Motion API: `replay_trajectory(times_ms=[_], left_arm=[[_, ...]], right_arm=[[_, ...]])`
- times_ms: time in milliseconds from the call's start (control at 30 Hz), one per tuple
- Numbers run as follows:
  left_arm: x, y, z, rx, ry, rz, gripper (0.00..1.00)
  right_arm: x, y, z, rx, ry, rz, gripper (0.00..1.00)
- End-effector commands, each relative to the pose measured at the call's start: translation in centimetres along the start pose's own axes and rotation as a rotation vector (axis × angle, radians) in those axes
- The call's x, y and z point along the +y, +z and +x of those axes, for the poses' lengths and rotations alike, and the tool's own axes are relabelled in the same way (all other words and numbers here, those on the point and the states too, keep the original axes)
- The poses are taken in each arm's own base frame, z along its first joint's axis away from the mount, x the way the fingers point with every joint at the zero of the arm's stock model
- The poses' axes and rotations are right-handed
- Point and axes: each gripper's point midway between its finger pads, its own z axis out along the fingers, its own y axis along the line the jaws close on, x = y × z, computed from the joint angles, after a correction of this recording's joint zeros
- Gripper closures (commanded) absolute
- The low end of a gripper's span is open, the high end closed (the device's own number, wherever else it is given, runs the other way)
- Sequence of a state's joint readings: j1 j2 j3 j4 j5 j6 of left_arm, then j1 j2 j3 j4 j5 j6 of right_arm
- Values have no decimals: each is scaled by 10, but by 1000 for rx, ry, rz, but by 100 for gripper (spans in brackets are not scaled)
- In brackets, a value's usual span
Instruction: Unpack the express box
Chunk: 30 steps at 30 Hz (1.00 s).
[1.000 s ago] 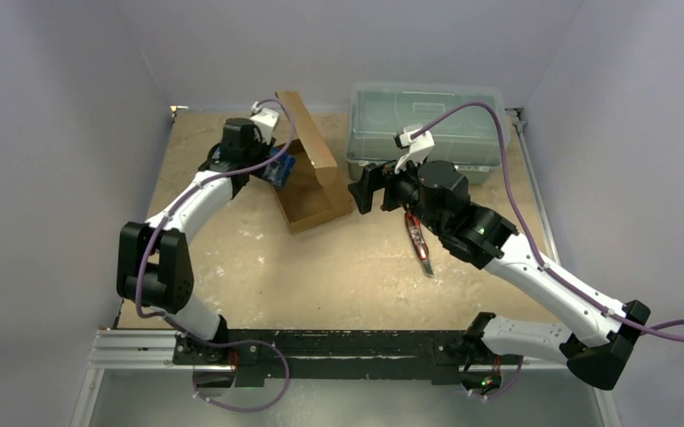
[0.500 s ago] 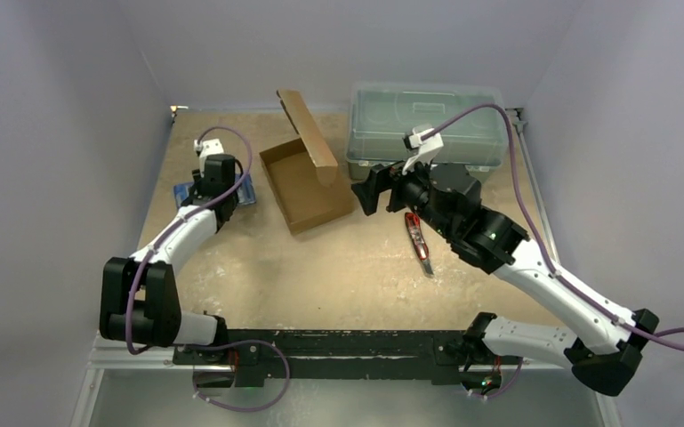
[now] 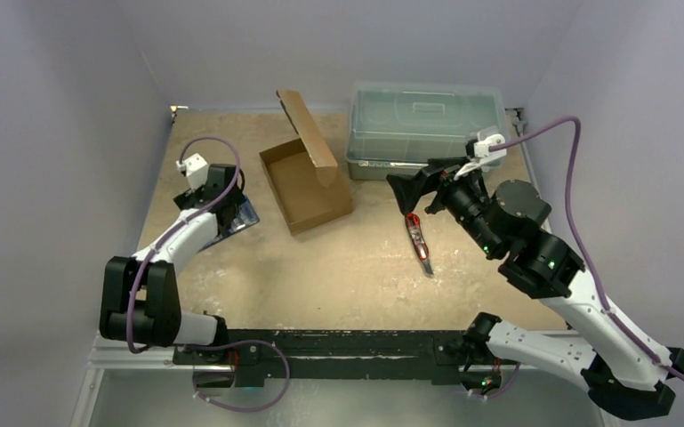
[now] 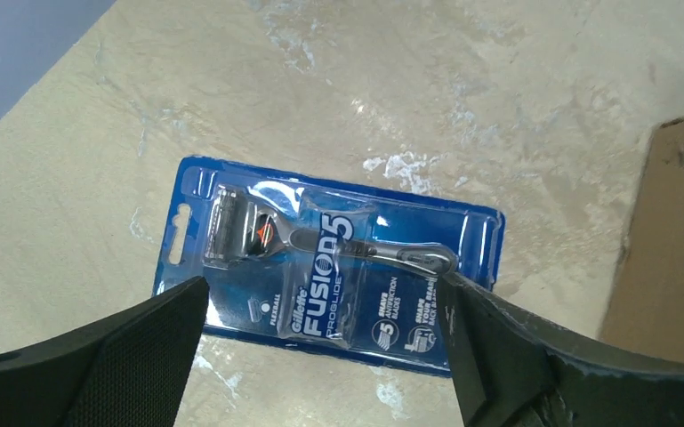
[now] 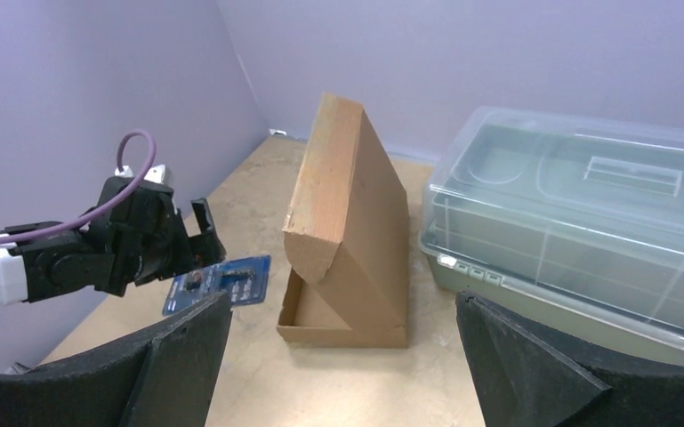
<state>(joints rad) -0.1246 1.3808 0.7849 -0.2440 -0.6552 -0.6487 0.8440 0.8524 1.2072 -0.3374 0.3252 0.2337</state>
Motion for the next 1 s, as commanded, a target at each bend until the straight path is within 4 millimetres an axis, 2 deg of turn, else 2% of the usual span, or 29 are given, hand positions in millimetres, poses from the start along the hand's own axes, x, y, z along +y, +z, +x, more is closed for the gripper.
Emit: replay_trajectory(times_ms=[0,100,200,267,333,400,467,600,700,800,967], left_arm=[[-6,-18,-40,-50,-117,-1,1],[-17,-44,-75,-95,-158,95,1],[-46,-88,-125,-172,-225,327,3],[-68,-129,-156,-251,-228,551,3],[-81,-177,-183,-348,-209,761,2],[-86,-229,-208,-465,-199,952,2],[-89,-274,-225,-561,-177,1120,3],[-86,-353,-242,-711,-85,1388,8],[-69,-400,-251,-842,-57,1503,9],[-47,-430,-260,-968,-78,1528,9],[-24,-458,-260,-1076,-57,1546,10]], right_arm=[[-9,-19,-35,-79,-12,35,1],[-17,-32,-49,-106,-19,65,1],[-29,-49,-67,-148,-30,108,1],[-34,-60,-84,-187,-52,127,1],[-39,-72,-104,-225,-73,151,1],[-45,-88,-126,-263,-79,170,1],[-53,-102,-138,-287,-69,209,1],[-57,-130,-163,-389,-15,196,1],[-60,-151,-179,-458,19,179,1],[-64,-163,-190,-506,52,184,1],[-66,-172,-196,-531,71,186,1]])
